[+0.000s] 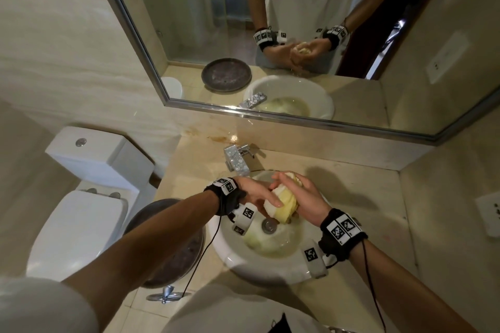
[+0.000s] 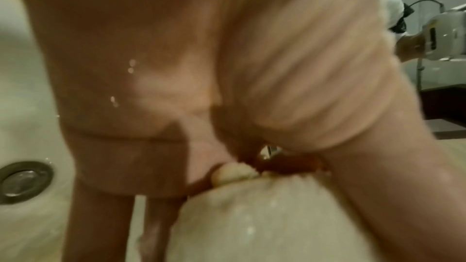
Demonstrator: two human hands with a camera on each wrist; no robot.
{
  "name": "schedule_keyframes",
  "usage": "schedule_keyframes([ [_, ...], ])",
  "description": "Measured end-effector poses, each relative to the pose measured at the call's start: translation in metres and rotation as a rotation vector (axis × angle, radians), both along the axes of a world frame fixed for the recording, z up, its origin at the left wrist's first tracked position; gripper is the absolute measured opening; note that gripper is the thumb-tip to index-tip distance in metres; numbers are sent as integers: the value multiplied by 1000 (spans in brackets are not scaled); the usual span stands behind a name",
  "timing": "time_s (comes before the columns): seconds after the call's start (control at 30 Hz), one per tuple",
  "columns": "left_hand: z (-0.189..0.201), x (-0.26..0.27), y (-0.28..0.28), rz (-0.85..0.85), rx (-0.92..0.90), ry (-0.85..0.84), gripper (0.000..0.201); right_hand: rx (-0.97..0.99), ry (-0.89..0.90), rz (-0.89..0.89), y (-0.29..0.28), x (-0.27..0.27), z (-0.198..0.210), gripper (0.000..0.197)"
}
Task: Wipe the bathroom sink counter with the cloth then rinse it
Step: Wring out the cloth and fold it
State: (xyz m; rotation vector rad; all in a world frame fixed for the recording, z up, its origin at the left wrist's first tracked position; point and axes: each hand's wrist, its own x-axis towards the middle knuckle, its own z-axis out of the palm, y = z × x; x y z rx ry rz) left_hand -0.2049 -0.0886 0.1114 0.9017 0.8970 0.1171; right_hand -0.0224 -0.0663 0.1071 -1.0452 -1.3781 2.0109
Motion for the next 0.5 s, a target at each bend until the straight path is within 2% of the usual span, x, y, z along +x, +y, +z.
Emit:
schedule_keyframes([
  [0.07, -2, 1, -4, 22, -32, -26, 67, -53, 9, -6, 1, -1, -1, 29],
  [0.2, -6, 2, -7, 118, -79, -22, 62, -85, -16, -47, -2, -7, -2, 36],
  [0.37, -2, 12, -9, 118, -9, 74, 30, -139, -108, -229, -4, -20, -18, 31],
  [0.43, -4, 16, -12, 140, 42, 124, 27, -169, -153, -296, -5, -24, -24, 31],
  [0.5, -14, 18, -14, 162, 101, 211, 37, -188, -203, -344, -5, -29, -31, 33],
])
